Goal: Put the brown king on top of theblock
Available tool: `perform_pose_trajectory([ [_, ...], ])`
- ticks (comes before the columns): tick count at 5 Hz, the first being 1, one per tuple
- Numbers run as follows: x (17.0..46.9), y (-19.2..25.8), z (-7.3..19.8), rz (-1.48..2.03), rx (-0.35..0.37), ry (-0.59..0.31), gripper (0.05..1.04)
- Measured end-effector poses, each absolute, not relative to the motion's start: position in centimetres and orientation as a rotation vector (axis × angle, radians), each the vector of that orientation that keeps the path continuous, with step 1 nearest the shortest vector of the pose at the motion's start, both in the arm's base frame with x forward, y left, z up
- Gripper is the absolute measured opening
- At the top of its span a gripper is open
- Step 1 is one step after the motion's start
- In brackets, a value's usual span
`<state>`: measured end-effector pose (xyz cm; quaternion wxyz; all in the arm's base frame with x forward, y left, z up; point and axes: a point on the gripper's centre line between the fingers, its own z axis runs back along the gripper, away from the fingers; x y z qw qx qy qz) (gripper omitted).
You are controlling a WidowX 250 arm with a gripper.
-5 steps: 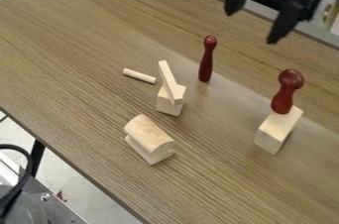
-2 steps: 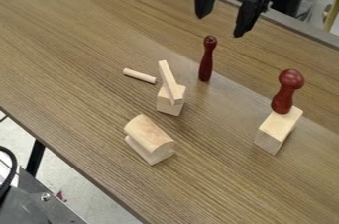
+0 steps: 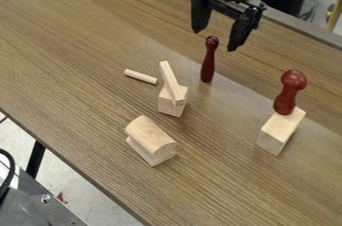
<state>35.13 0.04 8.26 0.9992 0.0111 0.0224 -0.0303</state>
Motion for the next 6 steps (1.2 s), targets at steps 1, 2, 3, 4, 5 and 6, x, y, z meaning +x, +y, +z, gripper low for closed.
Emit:
perform_pose_trajectory([
  [1, 35.1, 0.1, 8.0, -0.066, 0.028, 0.054, 0.665],
  [2, 34.7, 0.2, 7.7, -0.071, 0.038, 0.070, 0.367],
  [3, 34.5, -0.1, 7.6, -0.074, 0.041, 0.078, 0.281],
  [4, 34.0, -0.3, 8.6, -0.051, 0.058, 0.068, 0.281],
  [5, 33.4, -2.3, 11.6, -0.039, 0.072, -0.001, 0.281],
  [6, 32.4, -4.4, 13.4, -0.036, 0.079, -0.040, 0.281],
])
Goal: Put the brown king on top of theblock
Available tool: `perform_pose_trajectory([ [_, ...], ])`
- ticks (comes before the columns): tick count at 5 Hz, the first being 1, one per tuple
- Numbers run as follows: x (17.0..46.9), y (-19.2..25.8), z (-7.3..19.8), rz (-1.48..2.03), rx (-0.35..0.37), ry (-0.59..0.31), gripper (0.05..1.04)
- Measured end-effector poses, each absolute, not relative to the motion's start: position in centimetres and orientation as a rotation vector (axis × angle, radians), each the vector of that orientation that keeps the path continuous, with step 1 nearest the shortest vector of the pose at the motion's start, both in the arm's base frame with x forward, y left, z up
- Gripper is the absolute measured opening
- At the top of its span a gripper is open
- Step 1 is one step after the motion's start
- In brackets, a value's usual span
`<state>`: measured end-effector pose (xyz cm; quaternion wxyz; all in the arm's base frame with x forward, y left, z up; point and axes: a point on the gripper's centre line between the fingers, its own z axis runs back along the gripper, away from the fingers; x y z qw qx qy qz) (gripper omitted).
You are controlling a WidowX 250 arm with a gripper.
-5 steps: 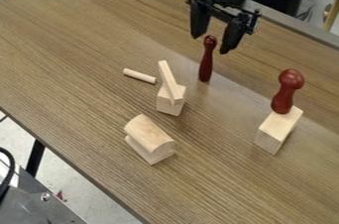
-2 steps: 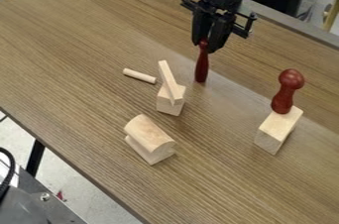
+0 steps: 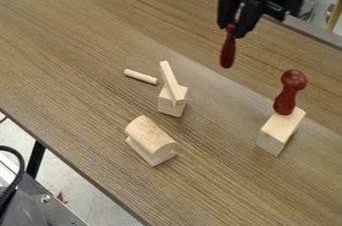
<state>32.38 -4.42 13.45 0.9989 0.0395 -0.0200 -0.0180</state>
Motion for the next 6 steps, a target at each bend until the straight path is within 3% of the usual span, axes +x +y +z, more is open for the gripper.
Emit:
perform_pose_trajectory([
  [2, 30.7, -8.5, 14.7, -0.028, 0.071, -0.043, 0.281],
  [3, 30.4, -9.7, 13.5, -0.039, 0.047, 0.010, 0.281],
  [6, 31.4, -11.7, 11.3, -0.082, -0.001, 0.063, 0.281],
])
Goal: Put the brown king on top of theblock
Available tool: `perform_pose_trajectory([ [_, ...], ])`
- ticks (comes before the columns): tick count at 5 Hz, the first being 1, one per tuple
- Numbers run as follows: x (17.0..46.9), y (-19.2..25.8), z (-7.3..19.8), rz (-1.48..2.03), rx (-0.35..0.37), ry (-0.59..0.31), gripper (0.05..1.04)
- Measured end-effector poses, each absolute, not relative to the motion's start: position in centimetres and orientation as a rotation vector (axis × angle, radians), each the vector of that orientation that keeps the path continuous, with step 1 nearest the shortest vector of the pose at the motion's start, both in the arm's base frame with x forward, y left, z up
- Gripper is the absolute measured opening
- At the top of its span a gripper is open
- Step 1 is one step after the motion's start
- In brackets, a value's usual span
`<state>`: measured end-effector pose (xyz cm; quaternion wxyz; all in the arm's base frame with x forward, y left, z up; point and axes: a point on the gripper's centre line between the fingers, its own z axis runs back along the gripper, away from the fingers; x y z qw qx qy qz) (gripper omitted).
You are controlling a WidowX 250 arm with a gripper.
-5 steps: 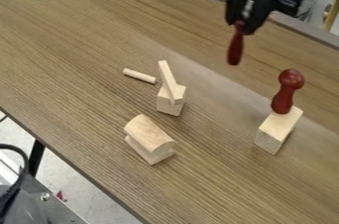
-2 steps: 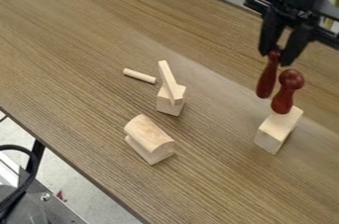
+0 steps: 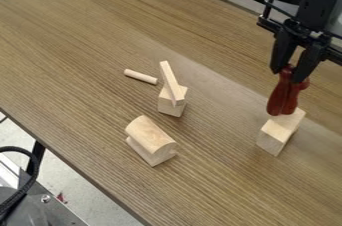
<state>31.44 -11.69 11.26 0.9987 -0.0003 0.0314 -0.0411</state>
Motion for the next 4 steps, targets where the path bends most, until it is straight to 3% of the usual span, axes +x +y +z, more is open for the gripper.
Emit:
perform_pose_trajectory([
  [4, 30.31, -12.55, 10.62, -0.080, -0.047, 0.156, 0.281],
])
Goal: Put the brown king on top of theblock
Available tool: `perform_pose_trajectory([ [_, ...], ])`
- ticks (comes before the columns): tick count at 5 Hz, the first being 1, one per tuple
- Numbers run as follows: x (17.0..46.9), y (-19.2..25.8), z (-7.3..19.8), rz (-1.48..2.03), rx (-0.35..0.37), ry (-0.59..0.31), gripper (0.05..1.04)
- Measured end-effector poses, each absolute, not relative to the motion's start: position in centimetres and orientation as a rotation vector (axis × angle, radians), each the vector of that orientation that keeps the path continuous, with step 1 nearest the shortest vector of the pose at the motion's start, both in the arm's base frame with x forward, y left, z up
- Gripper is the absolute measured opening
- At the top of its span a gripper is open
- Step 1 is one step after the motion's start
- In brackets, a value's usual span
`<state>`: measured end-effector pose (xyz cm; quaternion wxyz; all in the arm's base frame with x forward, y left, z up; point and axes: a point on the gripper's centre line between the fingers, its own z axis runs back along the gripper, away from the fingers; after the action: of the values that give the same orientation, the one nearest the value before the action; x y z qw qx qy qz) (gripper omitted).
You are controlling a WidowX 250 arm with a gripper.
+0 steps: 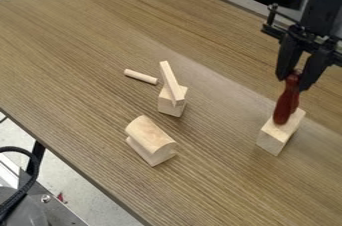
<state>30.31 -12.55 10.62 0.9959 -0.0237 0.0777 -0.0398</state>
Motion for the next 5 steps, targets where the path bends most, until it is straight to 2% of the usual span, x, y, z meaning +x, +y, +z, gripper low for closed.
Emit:
perform_pose_trajectory([
  [2, 30.56, -12.70, 10.53, -0.094, -0.047, 0.171, 0.317],
  [4, 30.65, -12.64, 10.89, -0.103, -0.038, 0.171, 0.914],
  [5, 30.56, -12.56, 10.84, -0.103, -0.027, 0.176, 1.001],
])
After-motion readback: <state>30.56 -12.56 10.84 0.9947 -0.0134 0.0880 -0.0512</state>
